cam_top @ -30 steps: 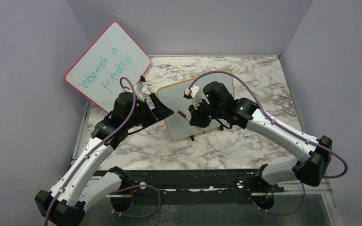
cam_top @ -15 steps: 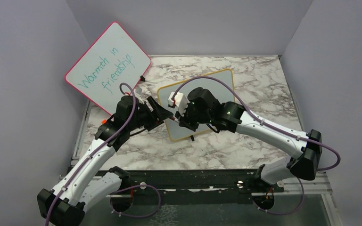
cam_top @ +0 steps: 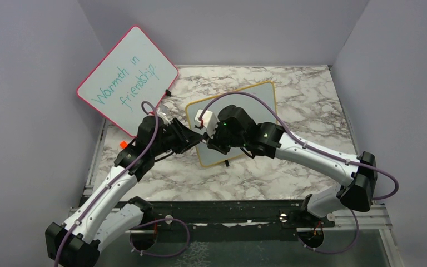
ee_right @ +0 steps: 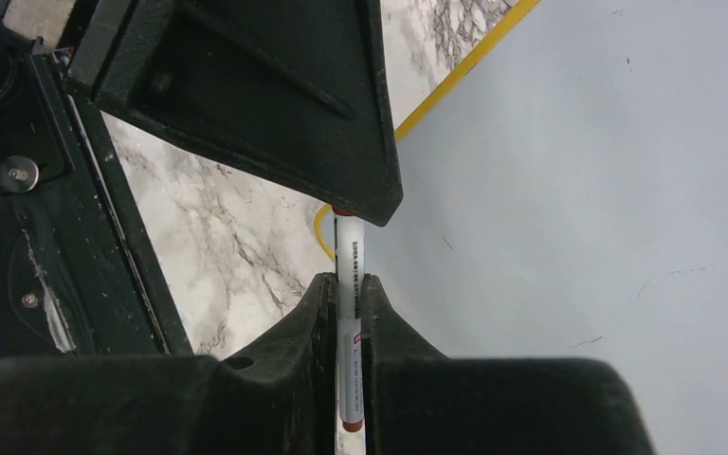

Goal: Write a sentence on the whiteboard
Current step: Open the whiteboard marker at the center of the board.

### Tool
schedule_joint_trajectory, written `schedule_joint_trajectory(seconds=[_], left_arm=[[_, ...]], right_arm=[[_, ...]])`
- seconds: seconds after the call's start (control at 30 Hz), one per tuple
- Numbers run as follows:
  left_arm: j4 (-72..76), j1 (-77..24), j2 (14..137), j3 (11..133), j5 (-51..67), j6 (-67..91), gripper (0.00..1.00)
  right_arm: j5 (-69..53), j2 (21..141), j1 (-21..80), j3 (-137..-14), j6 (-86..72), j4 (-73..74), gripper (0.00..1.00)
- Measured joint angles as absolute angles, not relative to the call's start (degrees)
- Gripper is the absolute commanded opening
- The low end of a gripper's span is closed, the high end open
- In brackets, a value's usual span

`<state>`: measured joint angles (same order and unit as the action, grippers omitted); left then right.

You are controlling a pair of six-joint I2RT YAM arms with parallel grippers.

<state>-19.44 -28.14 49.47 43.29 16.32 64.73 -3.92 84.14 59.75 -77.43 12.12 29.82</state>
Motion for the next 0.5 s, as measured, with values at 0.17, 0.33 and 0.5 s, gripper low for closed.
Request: schedule_joint_trajectory(seconds=[0.17, 0.33, 0.5], left_arm=[[-17.85, -28.16, 47.53, 40.62, 16.21, 67.68, 0.00], [-15.59, -28.25, 43.90, 37.63, 14.92, 71.09, 0.00], [-12.56, -28.34, 41.36, 34.87, 14.35, 74.72, 0.00]], right_arm=[[-4.01, 84.12, 59.92, -75.59, 12.12, 27.83, 0.01], [-4.12, 82.59, 60.05, -71.92, 10.94, 22.79, 0.09], [-4.23, 78.17, 60.07, -65.87, 7.27, 15.86, 0.23]])
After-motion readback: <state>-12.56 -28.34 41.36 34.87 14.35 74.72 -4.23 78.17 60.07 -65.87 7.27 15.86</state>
